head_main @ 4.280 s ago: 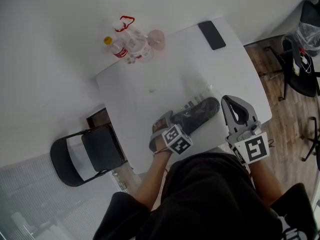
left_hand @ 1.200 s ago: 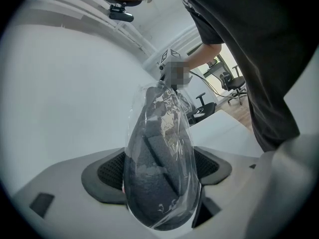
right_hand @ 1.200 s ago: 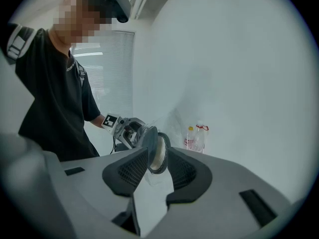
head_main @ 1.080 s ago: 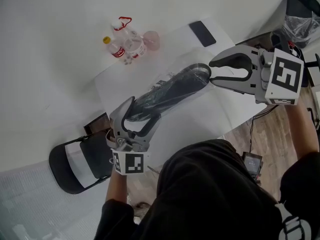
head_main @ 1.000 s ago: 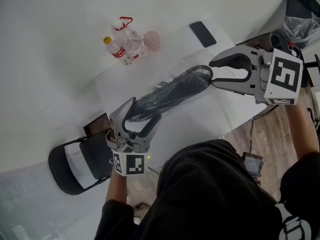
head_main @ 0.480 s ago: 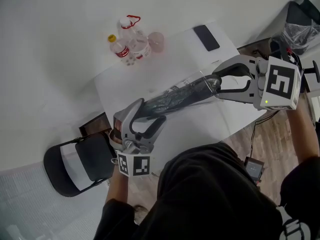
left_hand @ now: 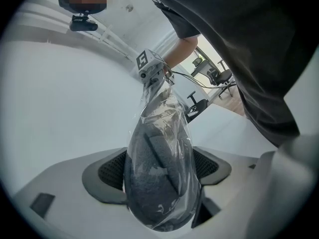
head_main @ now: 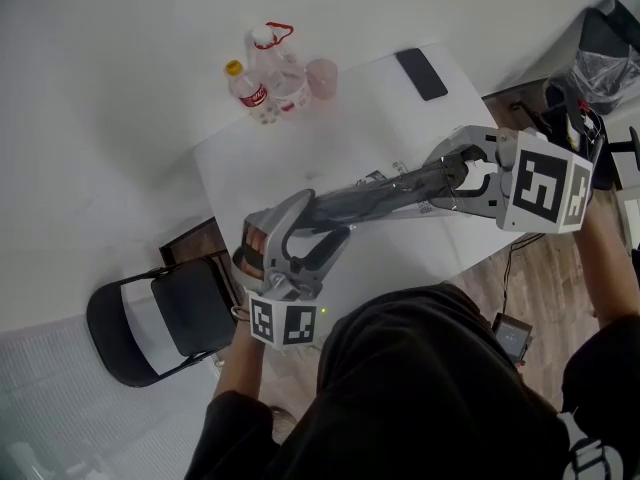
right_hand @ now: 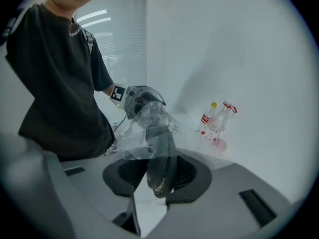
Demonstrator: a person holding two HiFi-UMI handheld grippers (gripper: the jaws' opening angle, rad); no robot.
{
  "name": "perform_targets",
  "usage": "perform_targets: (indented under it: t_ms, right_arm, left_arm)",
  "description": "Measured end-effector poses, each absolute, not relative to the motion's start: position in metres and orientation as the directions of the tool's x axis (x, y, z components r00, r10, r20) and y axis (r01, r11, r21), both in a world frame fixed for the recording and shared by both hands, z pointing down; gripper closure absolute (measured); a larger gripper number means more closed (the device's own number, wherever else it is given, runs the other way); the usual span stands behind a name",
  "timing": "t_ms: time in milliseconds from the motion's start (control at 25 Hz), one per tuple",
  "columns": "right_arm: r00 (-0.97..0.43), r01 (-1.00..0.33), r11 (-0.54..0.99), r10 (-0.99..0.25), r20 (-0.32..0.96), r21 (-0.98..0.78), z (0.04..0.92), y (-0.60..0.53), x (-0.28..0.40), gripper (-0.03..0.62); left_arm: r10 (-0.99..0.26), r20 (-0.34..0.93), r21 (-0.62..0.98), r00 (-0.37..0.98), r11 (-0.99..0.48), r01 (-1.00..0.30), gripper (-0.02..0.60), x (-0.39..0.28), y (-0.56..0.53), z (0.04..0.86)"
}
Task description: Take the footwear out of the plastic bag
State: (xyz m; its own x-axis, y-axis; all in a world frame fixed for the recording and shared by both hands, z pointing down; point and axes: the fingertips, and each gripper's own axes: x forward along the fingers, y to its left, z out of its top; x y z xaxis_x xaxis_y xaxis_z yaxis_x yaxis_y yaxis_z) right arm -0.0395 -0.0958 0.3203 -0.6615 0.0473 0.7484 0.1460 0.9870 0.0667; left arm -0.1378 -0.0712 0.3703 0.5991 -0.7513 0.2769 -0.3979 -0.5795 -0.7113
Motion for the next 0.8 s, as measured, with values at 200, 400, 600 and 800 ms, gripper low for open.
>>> perform_targets:
  t_ms: [200, 400, 600, 800]
  right_arm:
    - [-0.663, 0.164, 0.981, 0.031, 0.748, 0.106, 0.320, -0.099, -0.043, 0.486]
    - [-0.683, 0.152, 0.973, -0.026, 0.730, 0.177, 0.315, -0.099, -0.043, 0.510]
    - [-0.595, 0.220, 0.909, -0.162, 0.787, 0.354, 0.320, -0.109, -0.036, 0.514]
    - [-0.524, 0.335, 0.837, -0.216, 0.824, 0.432, 0.323, -0.106, -0.037, 0.516]
  left_arm:
    - [-0.755, 0.302, -0.670, 0.582, -0.602, -0.434, 0.165, -0.144, -0.073, 0.373]
    - [-0.766, 0.353, -0.537, 0.537, -0.636, -0.554, 0.164, -0.160, -0.081, 0.378]
    - [-0.741, 0.466, -0.416, 0.483, -0.665, -0.620, 0.163, -0.182, -0.091, 0.394]
    - [-0.641, 0.606, -0.381, 0.471, -0.754, -0.535, 0.144, -0.171, -0.096, 0.421]
